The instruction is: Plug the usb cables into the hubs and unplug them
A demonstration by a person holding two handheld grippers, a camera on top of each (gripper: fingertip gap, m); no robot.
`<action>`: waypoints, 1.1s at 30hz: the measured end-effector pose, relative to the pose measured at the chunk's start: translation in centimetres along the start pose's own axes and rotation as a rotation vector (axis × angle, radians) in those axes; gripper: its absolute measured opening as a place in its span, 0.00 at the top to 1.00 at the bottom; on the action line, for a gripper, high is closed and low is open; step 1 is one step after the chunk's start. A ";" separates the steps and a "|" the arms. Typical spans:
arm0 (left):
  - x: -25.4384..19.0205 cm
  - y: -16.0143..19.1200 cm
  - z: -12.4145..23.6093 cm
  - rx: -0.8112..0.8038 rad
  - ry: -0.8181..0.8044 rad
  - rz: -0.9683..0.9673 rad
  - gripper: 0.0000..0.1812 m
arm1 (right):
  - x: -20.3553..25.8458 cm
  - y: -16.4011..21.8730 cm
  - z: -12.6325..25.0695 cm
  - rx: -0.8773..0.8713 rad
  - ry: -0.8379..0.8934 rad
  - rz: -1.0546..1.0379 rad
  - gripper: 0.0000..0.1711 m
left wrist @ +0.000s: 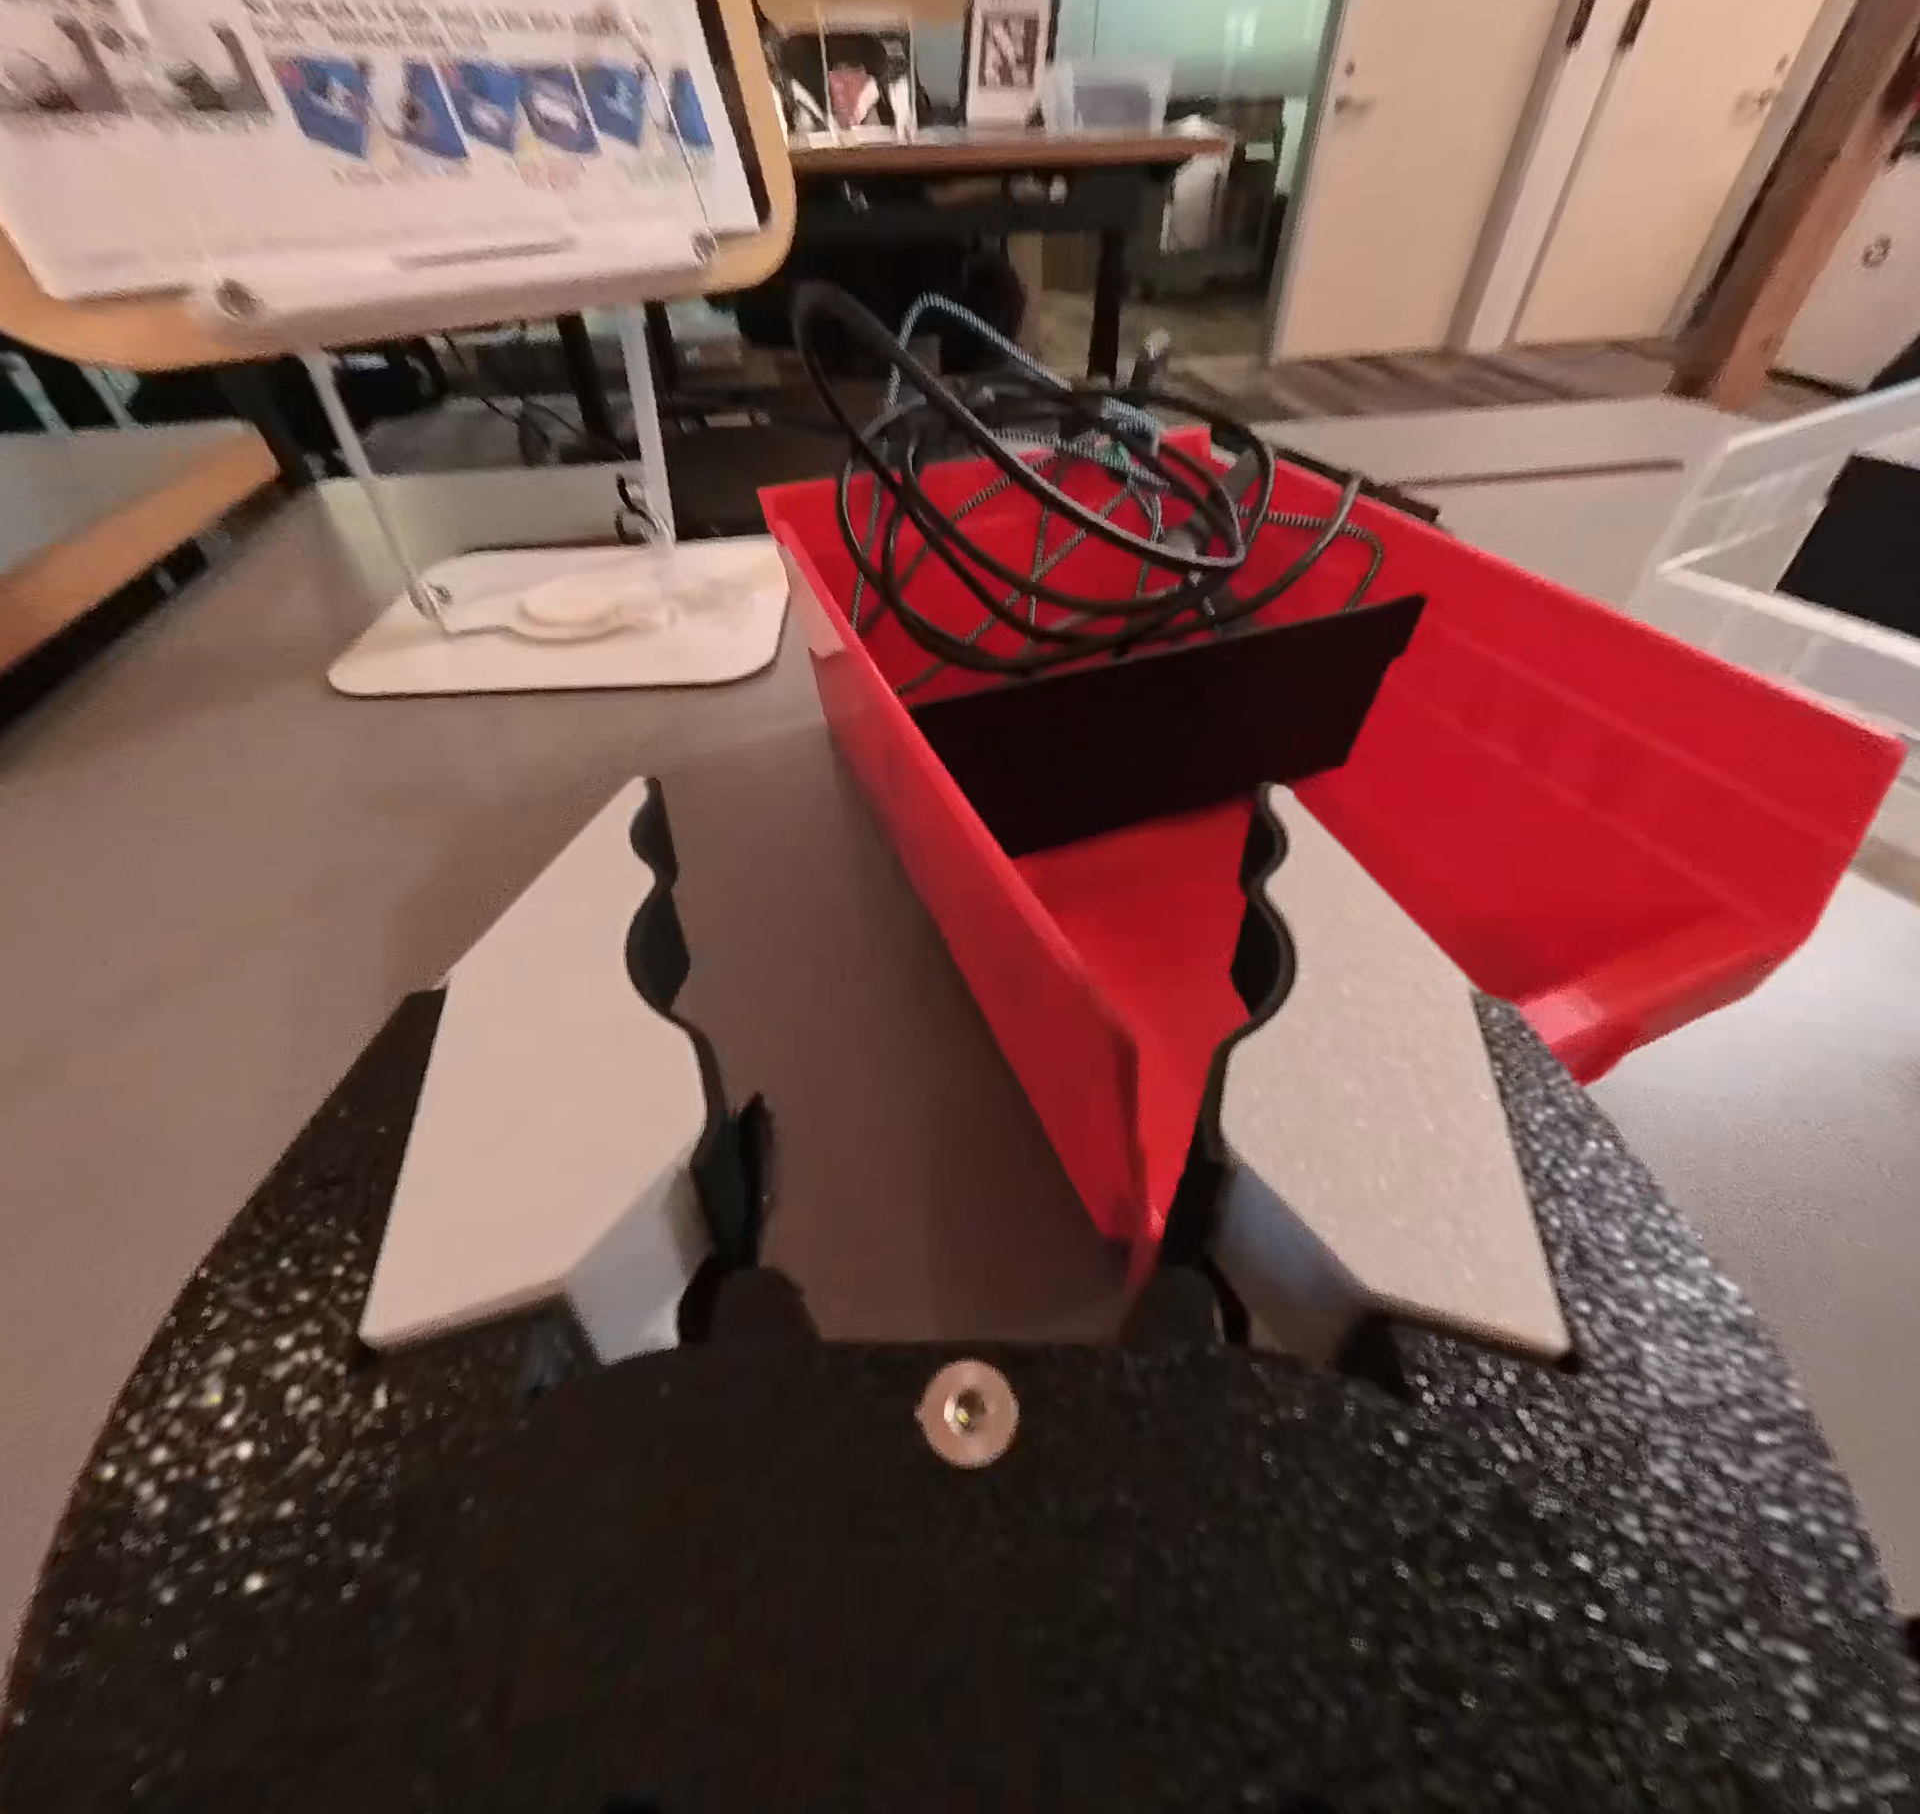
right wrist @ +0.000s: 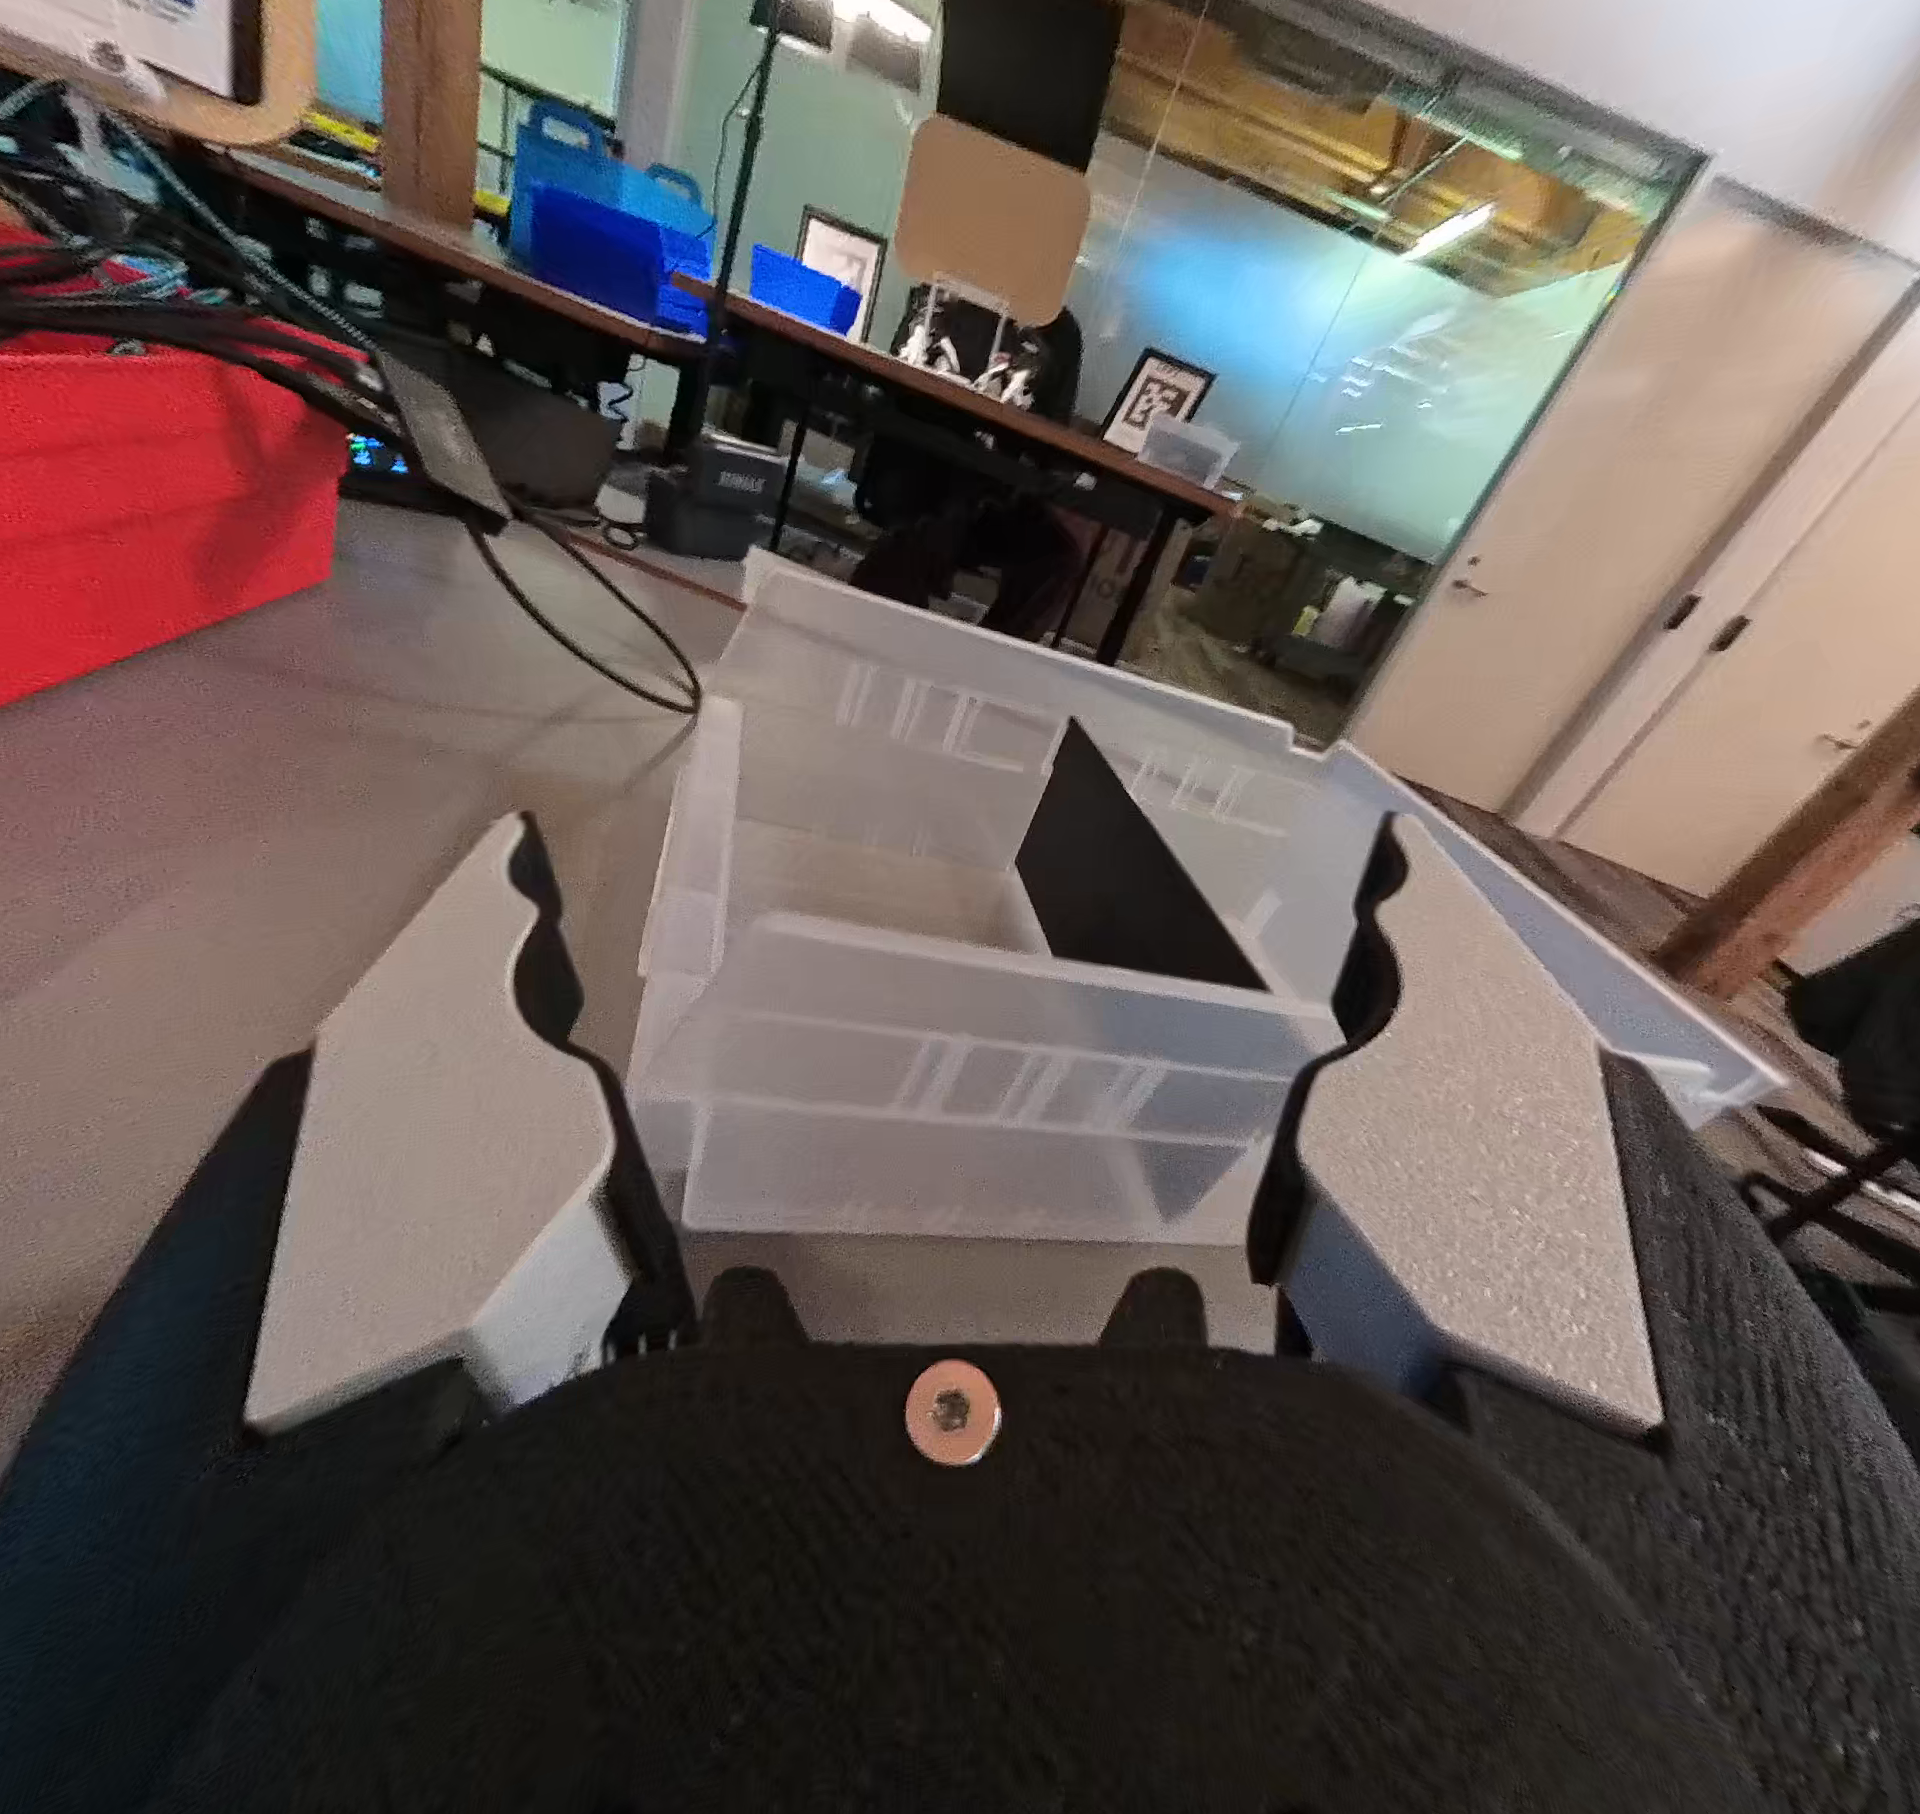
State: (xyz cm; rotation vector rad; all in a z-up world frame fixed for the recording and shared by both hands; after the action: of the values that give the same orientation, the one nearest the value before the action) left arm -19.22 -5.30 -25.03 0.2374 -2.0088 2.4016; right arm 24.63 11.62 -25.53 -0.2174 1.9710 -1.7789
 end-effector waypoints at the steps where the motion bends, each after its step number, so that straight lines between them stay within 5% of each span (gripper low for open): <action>1: -0.2 0.3 -0.6 0.038 0.017 -0.012 0.41 | -0.1 0.0 -0.4 0.010 0.033 0.004 0.17; 9: -0.9 2.8 -3.5 0.272 -0.023 -0.097 0.68 | -1.4 1.8 -0.9 0.189 0.141 -0.022 0.34; 14: 1.5 3.3 -3.0 0.316 -0.106 -0.140 0.92 | -3.6 2.9 1.5 0.258 0.165 -0.036 0.62; 20: 2.8 3.8 -3.0 0.255 -0.035 -0.036 0.99 | -7.7 3.4 3.2 0.275 0.205 -0.015 1.00; 33: 9.2 4.9 2.3 0.259 -0.188 -0.007 0.99 | -12.8 4.5 3.9 0.318 0.239 -0.009 1.00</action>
State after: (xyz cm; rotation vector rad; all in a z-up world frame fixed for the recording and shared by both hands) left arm -28.49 -9.30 -28.36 0.4866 -1.7485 2.7247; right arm 38.43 14.13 -27.07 0.0960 1.8031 -2.1759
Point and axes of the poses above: each gripper's, where its closed fingertips meet, z back along the fingers, y out of its underside, x = y × z across the jaws, the point moved 2 cm from there along z, back along the fingers, and after that the axes turned 6 degrees about -z, right-handed, at the moved point
